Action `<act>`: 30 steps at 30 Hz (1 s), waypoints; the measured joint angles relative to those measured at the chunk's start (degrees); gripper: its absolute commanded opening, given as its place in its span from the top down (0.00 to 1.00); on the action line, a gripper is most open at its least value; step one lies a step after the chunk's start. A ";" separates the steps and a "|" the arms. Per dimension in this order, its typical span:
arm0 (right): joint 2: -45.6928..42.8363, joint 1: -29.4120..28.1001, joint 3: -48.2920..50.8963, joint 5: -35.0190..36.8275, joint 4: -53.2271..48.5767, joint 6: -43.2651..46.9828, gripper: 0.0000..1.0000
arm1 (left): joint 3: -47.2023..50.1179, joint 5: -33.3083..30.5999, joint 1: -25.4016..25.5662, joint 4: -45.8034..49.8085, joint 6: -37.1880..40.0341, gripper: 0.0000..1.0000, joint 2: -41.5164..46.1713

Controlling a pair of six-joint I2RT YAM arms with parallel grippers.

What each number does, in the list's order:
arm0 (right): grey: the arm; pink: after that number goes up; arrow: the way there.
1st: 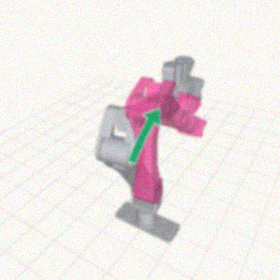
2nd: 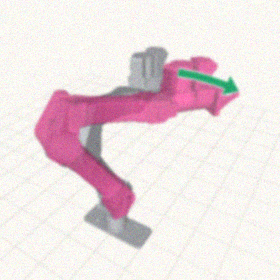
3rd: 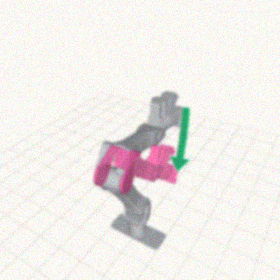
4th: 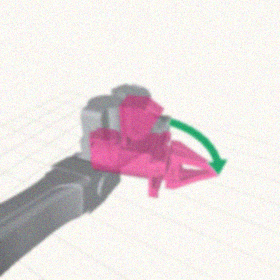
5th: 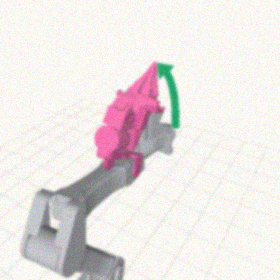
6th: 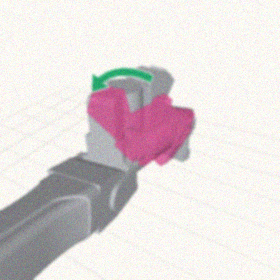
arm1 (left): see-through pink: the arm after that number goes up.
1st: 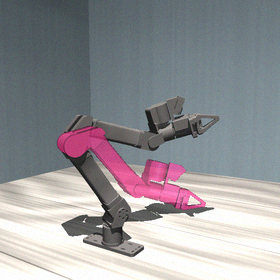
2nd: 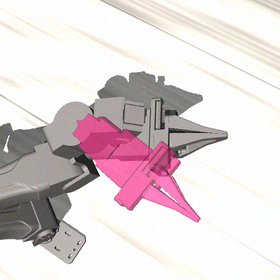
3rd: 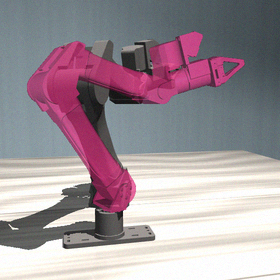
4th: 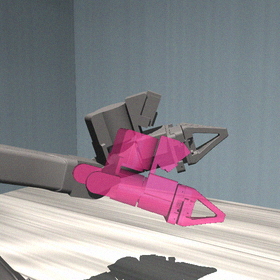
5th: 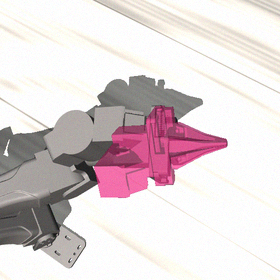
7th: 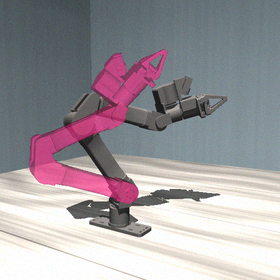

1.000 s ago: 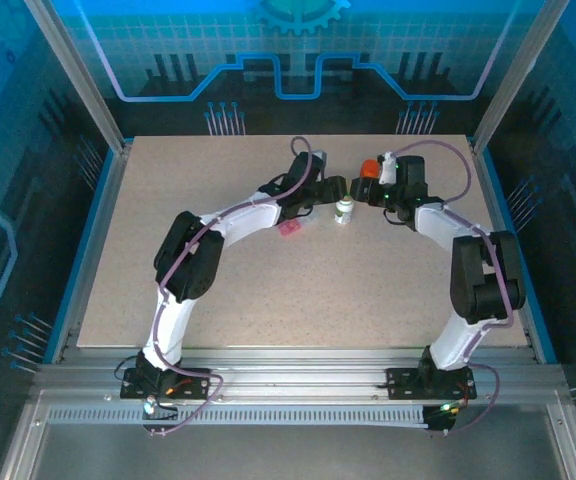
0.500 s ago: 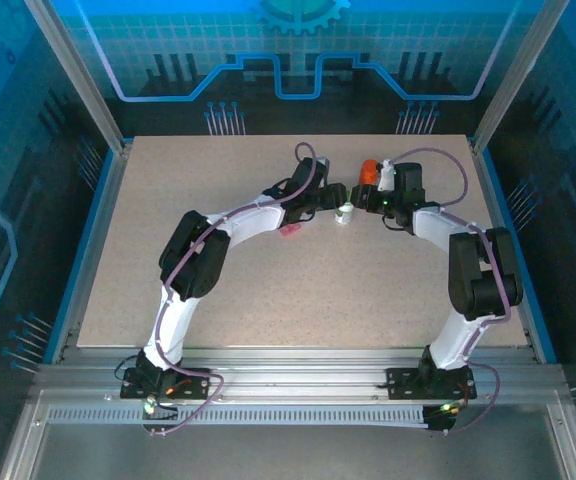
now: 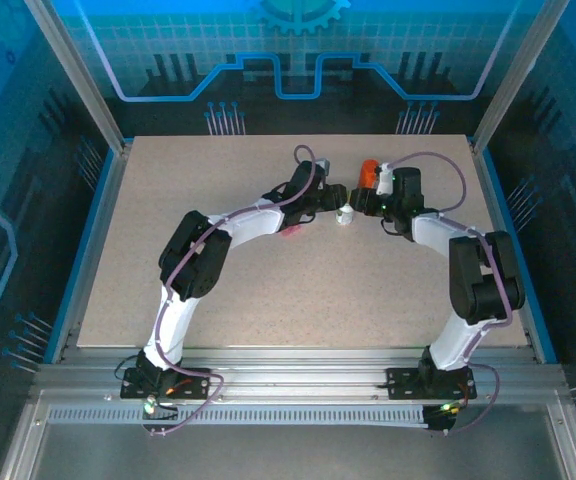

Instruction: Sort the pills into containers

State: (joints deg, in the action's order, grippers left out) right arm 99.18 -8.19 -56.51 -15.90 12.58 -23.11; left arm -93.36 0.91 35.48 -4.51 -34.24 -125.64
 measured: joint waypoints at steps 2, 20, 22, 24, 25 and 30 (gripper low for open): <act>-0.24 -0.02 0.39 0.02 0.42 0.02 0.55 | 0.13 0.04 0.00 -0.31 -0.07 0.51 0.00; -0.22 -0.13 3.15 -0.04 7.13 -0.04 0.57 | 0.96 0.11 0.00 -1.81 -0.28 0.52 0.02; -0.07 -0.13 3.21 -0.22 7.65 -0.04 0.57 | 0.96 0.13 -0.02 -1.81 -0.28 0.52 0.02; 0.26 -0.13 3.23 -0.52 8.15 -0.24 0.57 | 1.11 0.04 -0.02 -1.86 -0.28 0.52 0.04; 0.42 -0.13 3.28 -0.68 8.39 -0.24 0.57 | 1.29 0.04 -0.07 -1.97 -0.31 0.52 0.11; 0.52 -0.13 4.55 -0.83 10.67 -0.26 0.59 | 1.60 0.13 -0.07 -2.25 -0.26 0.52 0.13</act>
State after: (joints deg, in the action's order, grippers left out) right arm 99.70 -8.32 -51.96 -16.73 23.24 -23.38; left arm -91.77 1.04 35.42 -6.76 -34.50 -125.51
